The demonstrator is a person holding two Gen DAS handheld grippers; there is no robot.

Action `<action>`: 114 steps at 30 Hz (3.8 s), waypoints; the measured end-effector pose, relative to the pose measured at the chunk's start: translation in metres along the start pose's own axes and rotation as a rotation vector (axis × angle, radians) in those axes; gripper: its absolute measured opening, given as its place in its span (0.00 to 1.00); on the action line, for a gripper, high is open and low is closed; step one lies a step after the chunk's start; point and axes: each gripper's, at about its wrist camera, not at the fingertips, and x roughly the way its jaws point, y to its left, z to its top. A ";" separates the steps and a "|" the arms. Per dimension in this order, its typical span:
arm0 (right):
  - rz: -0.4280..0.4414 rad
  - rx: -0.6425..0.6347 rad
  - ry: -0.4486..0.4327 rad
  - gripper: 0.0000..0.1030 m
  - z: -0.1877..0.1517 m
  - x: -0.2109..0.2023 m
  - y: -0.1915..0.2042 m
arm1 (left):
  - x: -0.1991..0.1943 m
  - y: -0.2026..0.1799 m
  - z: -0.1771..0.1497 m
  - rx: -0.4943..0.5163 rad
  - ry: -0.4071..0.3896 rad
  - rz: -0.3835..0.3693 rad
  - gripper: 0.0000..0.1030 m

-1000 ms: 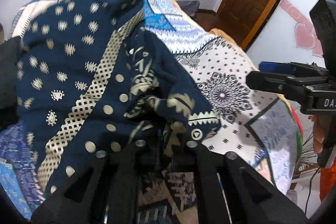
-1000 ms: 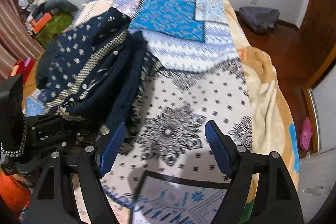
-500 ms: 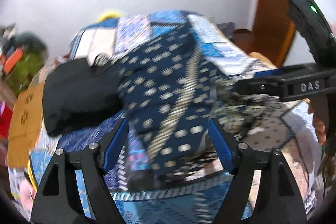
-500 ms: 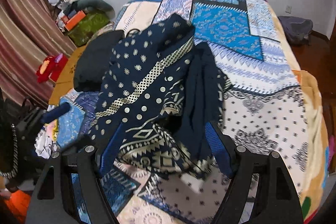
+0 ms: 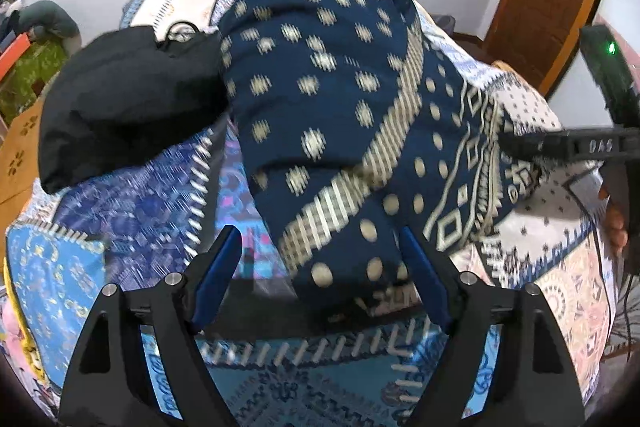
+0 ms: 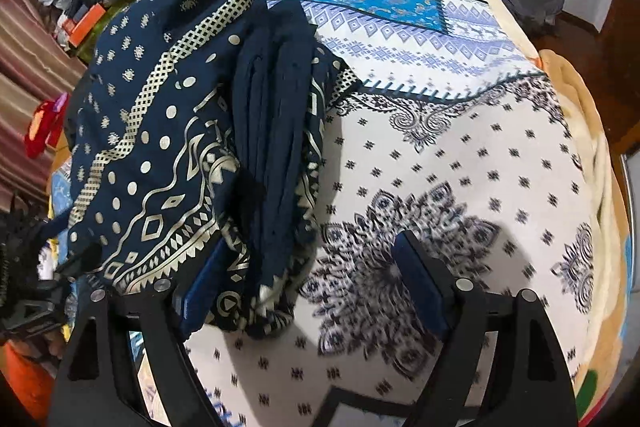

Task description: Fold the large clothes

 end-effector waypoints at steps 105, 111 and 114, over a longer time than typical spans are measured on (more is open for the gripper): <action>0.328 -0.252 -0.023 0.43 0.177 0.175 0.239 | -0.012 0.344 0.132 -0.482 -0.122 -0.010 0.75; 0.196 -0.321 -0.054 0.60 0.153 0.130 0.245 | -0.038 0.311 0.109 -0.387 -0.104 0.086 0.84; 0.199 -0.294 -0.045 0.62 0.141 0.119 0.239 | -0.048 0.294 0.089 -0.334 -0.080 0.127 0.84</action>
